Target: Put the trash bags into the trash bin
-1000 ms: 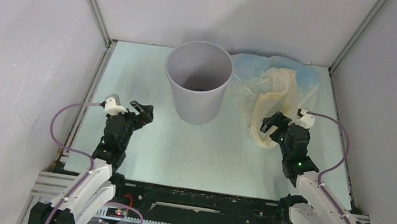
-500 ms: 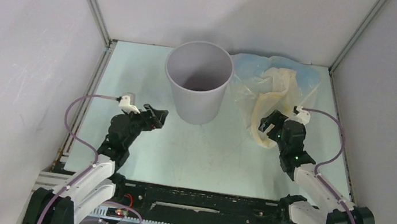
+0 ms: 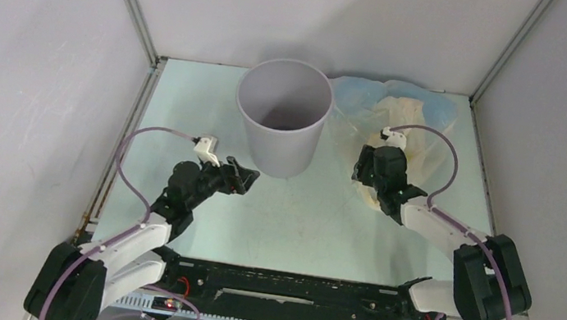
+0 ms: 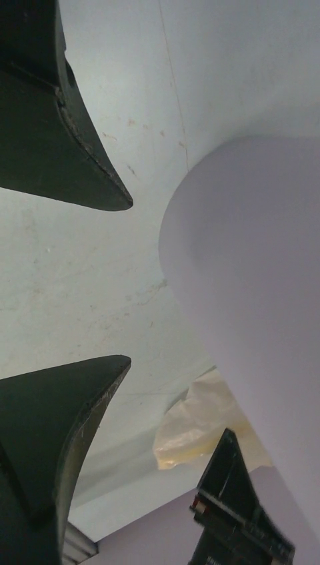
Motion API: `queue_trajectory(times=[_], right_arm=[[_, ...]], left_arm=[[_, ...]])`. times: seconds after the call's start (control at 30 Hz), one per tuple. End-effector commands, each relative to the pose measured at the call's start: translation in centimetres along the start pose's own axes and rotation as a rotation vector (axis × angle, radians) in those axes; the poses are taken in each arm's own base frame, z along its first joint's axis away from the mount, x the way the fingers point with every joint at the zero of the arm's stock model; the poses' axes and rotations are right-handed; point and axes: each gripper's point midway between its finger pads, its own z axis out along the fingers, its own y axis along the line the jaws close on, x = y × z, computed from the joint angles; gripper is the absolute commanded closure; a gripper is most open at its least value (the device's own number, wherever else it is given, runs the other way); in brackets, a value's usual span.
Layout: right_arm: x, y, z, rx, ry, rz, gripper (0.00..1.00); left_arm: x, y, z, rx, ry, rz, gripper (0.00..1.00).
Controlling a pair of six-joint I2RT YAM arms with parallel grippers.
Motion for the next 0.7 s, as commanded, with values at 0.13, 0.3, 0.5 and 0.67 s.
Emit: queue_trajectory(times=[0.13,0.3,0.5,0.67], right_arm=[[-0.6,-0.2,0.3,0.127,0.015,-0.133,0.67],[0.8,2.5,-0.7,0.075,0.057,-0.2,1.0],[2.9,10.7,-4.9,-0.204,0.061,-0.301,1.0],[4.3,15.5,-9.7,-0.404,0.044,-0.42,0.99]], left_arm=[[-0.9,-4.7,1.6,0.155,0.015,0.107,0.15],[-0.3,-5.6,1.9,0.196,0.053,0.116,0.15],[0.4,-6.8,2.2,0.244,0.093,0.143,0.16],[0.8,-8.0,2.0,0.281,0.098,0.181,0.16]])
